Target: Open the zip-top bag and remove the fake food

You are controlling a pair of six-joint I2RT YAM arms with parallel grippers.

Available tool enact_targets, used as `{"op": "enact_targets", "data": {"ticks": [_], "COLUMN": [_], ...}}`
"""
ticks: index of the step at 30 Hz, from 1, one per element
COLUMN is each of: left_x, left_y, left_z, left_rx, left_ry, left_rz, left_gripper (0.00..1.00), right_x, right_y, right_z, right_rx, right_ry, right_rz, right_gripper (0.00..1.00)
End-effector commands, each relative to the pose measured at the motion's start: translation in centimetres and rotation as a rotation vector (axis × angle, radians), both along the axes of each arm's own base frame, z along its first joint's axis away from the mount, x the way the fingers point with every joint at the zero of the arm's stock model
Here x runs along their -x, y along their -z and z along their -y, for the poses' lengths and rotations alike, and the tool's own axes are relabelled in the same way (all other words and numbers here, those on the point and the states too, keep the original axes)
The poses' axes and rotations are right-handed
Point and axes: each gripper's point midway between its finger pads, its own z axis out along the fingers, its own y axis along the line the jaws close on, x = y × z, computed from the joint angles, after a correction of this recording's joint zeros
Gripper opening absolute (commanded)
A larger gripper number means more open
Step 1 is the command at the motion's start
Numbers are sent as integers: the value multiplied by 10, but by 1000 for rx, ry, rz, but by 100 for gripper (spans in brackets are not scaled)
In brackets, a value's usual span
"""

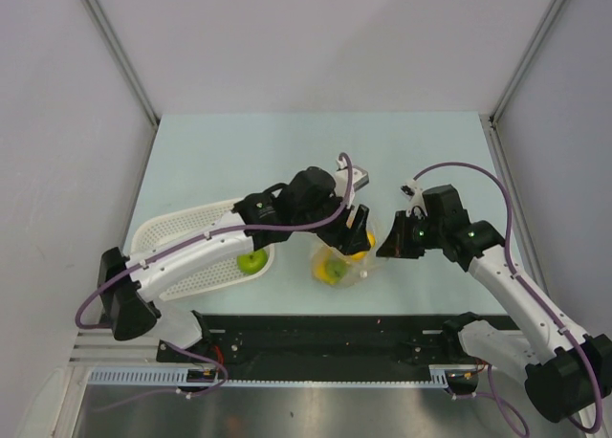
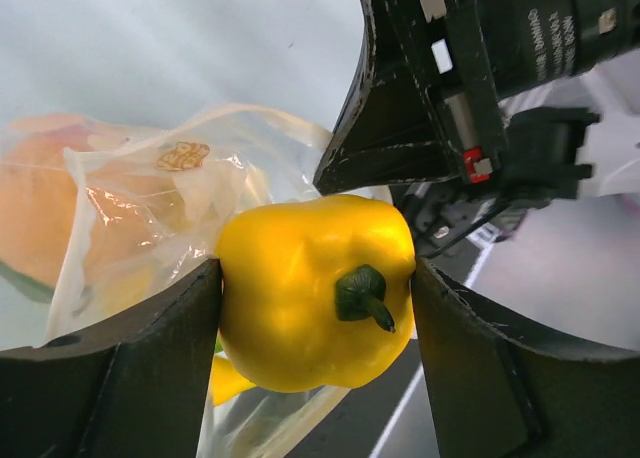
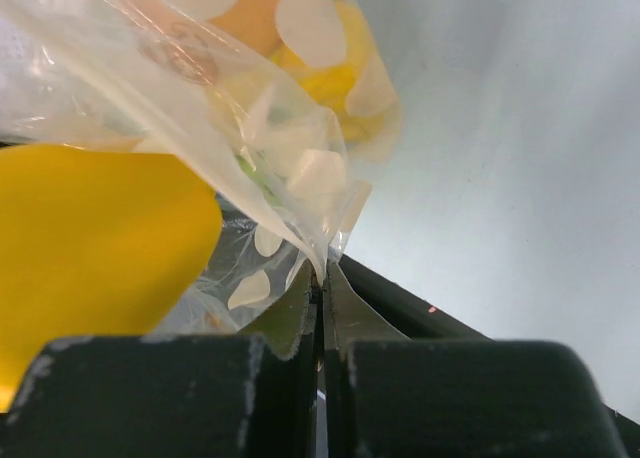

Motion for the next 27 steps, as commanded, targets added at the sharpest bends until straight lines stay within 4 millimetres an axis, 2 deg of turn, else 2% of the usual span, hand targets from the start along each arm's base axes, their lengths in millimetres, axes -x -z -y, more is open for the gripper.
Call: {"op": "enact_targets", "data": {"ticks": [1, 5, 7, 10, 11, 14, 16, 19, 20, 22, 23, 24, 27], "left_x": [11, 16, 17, 7, 4, -3, -8, -12, -3, 0, 3, 10, 3], "left_y": [-37, -46, -45, -35, -24, -9, -11, -48, -62, -109, -124, -147, -184], "left_z": [11, 12, 12, 13, 16, 23, 25, 27, 27, 18, 12, 2, -20], "left_rx": [204, 258, 267, 236, 204, 162, 164, 270, 318, 441, 475, 524, 582], "left_ry": [29, 66, 79, 38, 27, 28, 25, 63, 123, 183, 211, 233, 200], "left_rz": [-95, -126, -149, -151, -166, -182, -192, -135, -131, -21, 18, 72, 203], "left_gripper": [0, 0, 4, 5, 4, 0, 0, 0, 0, 0, 0, 0, 0], "right_x": [1, 2, 2, 3, 2, 1, -1, -1, -1, -1, -1, -1, -3], "right_y": [-1, -2, -3, -6, -7, -11, -12, -10, -8, -4, -2, -1, -1], "right_z": [5, 6, 6, 4, 4, 1, 2, 4, 5, 9, 10, 11, 11], "right_rx": [21, 25, 24, 14, 8, -13, -12, 0, 8, 26, 38, 42, 36], "right_ry": [-8, -12, -13, -16, -14, -6, 0, 8, 4, 8, 1, 1, -2], "right_rz": [31, 33, 39, 37, 37, 45, 49, 49, 50, 46, 40, 36, 36], "right_gripper": [0, 0, 0, 0, 0, 0, 0, 0, 0, 0, 0, 0, 0]}}
